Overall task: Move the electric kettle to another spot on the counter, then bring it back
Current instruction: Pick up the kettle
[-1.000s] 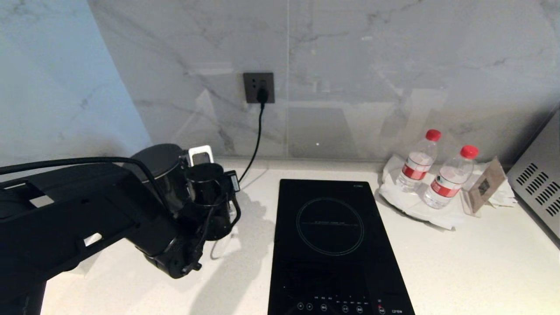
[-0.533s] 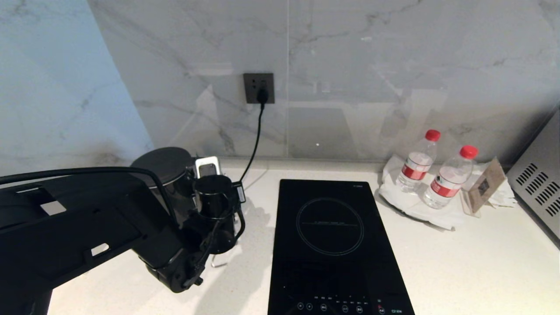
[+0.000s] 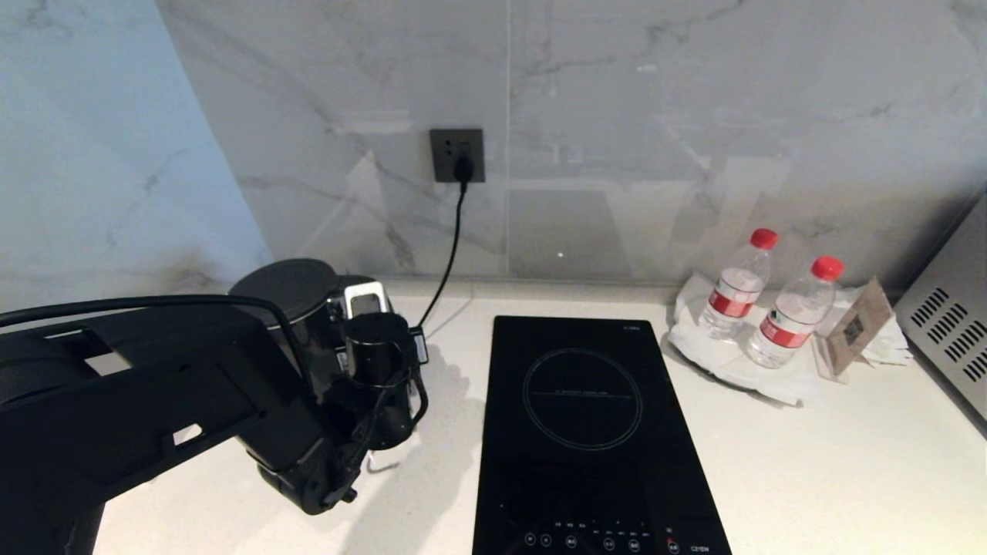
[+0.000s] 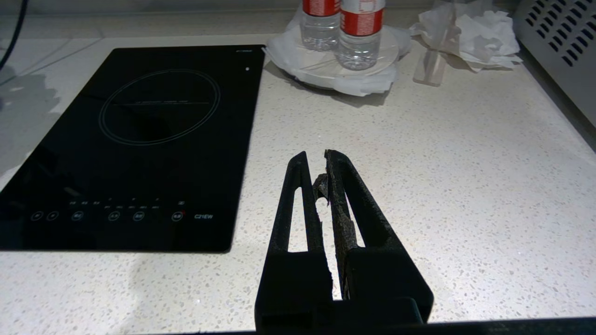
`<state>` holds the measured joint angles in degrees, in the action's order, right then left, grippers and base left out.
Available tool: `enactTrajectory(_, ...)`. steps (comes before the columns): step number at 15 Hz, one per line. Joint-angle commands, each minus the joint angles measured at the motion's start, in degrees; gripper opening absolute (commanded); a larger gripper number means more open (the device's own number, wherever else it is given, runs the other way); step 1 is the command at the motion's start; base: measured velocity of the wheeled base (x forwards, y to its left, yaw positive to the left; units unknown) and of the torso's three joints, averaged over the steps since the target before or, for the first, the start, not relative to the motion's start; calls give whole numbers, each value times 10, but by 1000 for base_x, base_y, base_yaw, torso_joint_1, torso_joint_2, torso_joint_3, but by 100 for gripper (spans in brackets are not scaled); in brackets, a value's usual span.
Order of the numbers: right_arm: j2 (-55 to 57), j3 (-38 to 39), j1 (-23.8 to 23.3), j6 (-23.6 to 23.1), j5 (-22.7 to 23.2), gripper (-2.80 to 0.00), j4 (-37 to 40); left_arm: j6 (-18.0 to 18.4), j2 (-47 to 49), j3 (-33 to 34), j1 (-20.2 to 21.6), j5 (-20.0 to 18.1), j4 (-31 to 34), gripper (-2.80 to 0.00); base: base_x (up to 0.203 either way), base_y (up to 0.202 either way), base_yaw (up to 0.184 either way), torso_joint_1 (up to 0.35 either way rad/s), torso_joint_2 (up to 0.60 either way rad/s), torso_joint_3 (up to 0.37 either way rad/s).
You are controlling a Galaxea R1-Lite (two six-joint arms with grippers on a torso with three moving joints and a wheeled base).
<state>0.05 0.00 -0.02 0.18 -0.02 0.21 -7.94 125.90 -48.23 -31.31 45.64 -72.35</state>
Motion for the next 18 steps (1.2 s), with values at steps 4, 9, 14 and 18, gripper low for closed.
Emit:
enactTrajectory(4, 0, 0, 0, 0, 0, -280, 0, -6, -15, 4, -4, 3, -8, 0, 0, 0, 0, 0, 0, 0)
enactTrajectory(9, 0, 0, 0, 0, 0, -280, 0, -35, -35, 35, -18, 18, -6, 0, 0, 0, 0, 0, 0, 0)
enactTrajectory(14, 0, 0, 0, 0, 0, -280, 0, -53, -13, 41, -51, 39, -6, 0, 0, 0, 0, 0, 0, 0)
enactTrajectory(18, 0, 0, 0, 0, 0, -280, 0, -62, -4, 47, -62, 54, -7, 0, 0, 0, 0, 0, 0, 0)
